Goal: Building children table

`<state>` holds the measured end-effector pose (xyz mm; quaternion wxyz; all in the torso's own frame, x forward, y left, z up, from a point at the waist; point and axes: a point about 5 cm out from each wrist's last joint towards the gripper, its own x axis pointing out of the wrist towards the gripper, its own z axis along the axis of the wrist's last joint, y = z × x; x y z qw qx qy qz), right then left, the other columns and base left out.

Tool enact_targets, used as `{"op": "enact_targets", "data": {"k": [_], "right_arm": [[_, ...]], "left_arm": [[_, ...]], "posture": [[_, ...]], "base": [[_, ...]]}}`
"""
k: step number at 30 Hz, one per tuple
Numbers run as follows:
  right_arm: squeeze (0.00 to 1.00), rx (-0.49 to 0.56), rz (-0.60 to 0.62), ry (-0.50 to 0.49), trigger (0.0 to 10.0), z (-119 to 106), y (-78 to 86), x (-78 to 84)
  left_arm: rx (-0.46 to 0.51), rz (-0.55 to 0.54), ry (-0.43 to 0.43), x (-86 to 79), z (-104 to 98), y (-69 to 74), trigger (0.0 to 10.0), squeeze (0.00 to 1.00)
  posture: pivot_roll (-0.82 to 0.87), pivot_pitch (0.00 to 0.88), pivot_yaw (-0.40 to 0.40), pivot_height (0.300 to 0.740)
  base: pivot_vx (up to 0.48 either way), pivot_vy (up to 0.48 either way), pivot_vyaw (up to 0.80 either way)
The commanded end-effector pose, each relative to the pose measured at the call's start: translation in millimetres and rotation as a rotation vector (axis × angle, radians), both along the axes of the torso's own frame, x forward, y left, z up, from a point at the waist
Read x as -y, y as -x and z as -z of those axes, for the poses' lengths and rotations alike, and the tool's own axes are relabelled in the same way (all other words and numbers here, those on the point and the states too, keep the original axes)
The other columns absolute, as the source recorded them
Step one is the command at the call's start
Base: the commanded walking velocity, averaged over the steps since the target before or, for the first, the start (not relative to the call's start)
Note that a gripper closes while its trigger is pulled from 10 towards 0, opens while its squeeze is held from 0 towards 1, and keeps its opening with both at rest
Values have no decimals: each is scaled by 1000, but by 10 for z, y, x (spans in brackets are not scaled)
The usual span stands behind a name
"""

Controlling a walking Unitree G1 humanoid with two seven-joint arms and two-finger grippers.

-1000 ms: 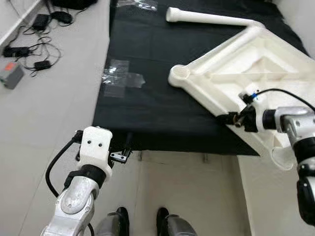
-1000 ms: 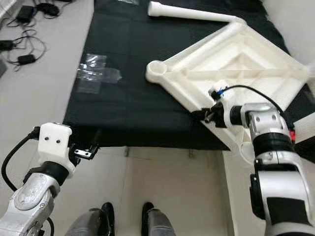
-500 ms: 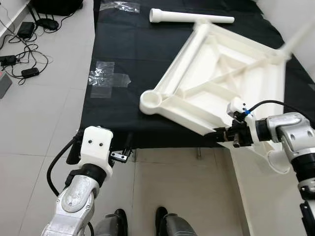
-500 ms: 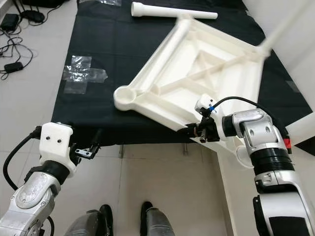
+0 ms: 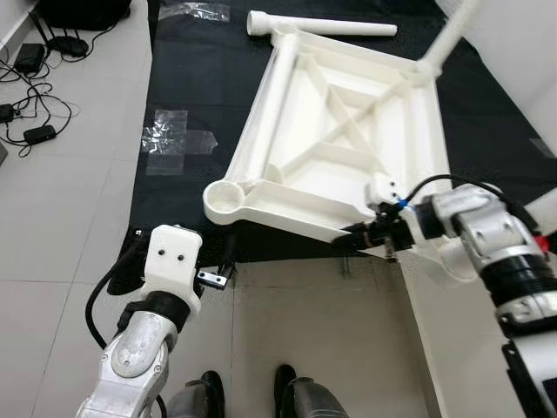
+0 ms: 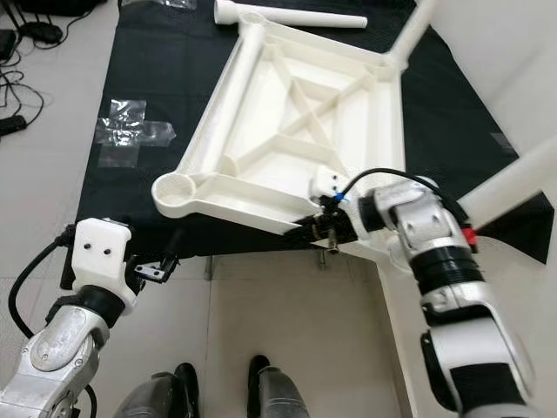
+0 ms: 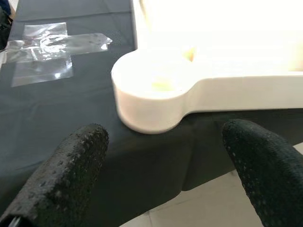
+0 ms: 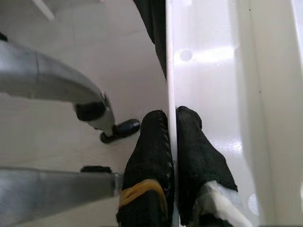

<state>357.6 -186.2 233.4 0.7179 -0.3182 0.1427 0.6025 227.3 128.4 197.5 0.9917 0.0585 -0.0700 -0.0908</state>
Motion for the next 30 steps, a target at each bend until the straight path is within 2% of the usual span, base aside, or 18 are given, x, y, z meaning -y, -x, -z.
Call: {"op": "enact_targets", "data": {"k": [1,4,6,9,11,12,13,15,17,18,20,21,25,26,28,29,30], "right_arm": [[0,93,-168,53,0,-101,11,-192],[0,176,-181,105,0,-148,-45,-260],[0,264,-183,231,0,-174,-110,-265],[0,278,-181,255,0,-177,-125,-260],[0,320,-145,324,0,-185,-175,-203],[0,320,-145,324,0,-185,-175,-203],[0,378,-94,402,0,-204,-229,-118],[0,400,-73,435,0,-213,-252,-77],[0,425,-2,507,0,-256,-278,84],[0,425,-2,507,0,-256,-278,84],[0,453,65,588,0,-291,-298,250],[0,453,65,588,0,-291,-298,250],[0,475,124,700,0,-305,-305,434],[0,460,145,719,2353,-295,-302,483],[0,452,146,714,2353,-287,-296,498],[0,421,137,686,10000,-261,-287,480],[0,421,137,686,10000,-261,-287,480]], "left_arm": [[-17,8,-9,17,46,13,10000,0],[-17,7,-10,16,49,17,10000,0],[-17,4,-10,11,52,21,10000,0],[-17,2,-10,10,53,22,10000,0],[-18,2,-9,16,63,31,10000,0],[-18,2,-9,16,63,31,10000,0],[-20,6,-8,29,69,38,10000,0],[-20,8,-8,34,70,40,10000,0],[-18,9,-6,36,69,41,10000,0],[-18,9,-6,36,69,41,10000,0],[-18,9,-6,35,70,43,10000,0],[-18,9,-6,35,70,43,10000,0],[-17,8,-5,37,71,41,10000,0],[-16,7,-4,41,71,40,10000,0],[-16,8,-3,45,71,40,10000,0],[-16,8,-3,50,76,41,10000,0],[-16,8,-3,50,76,41,10000,0]], "posture": [[67,272,-121,740],[64,271,-123,740],[64,271,-123,740],[64,271,-123,740],[64,268,-129,740],[64,268,-129,740],[66,266,-131,740],[66,266,-131,740],[66,260,-131,740],[66,260,-131,740],[64,259,-133,740],[64,259,-133,740],[62,252,-136,740],[63,251,-135,740],[63,251,-135,740],[63,249,-132,740],[63,249,-132,740]], "base": [[0,0,0],[0,0,0],[0,0,0],[0,0,0],[0,0,0],[0,0,0],[0,0,0],[0,0,0],[0,0,0],[0,0,0],[0,0,0],[0,0,0],[0,0,0],[0,0,0],[0,0,0],[0,0,0],[0,0,0]]}}
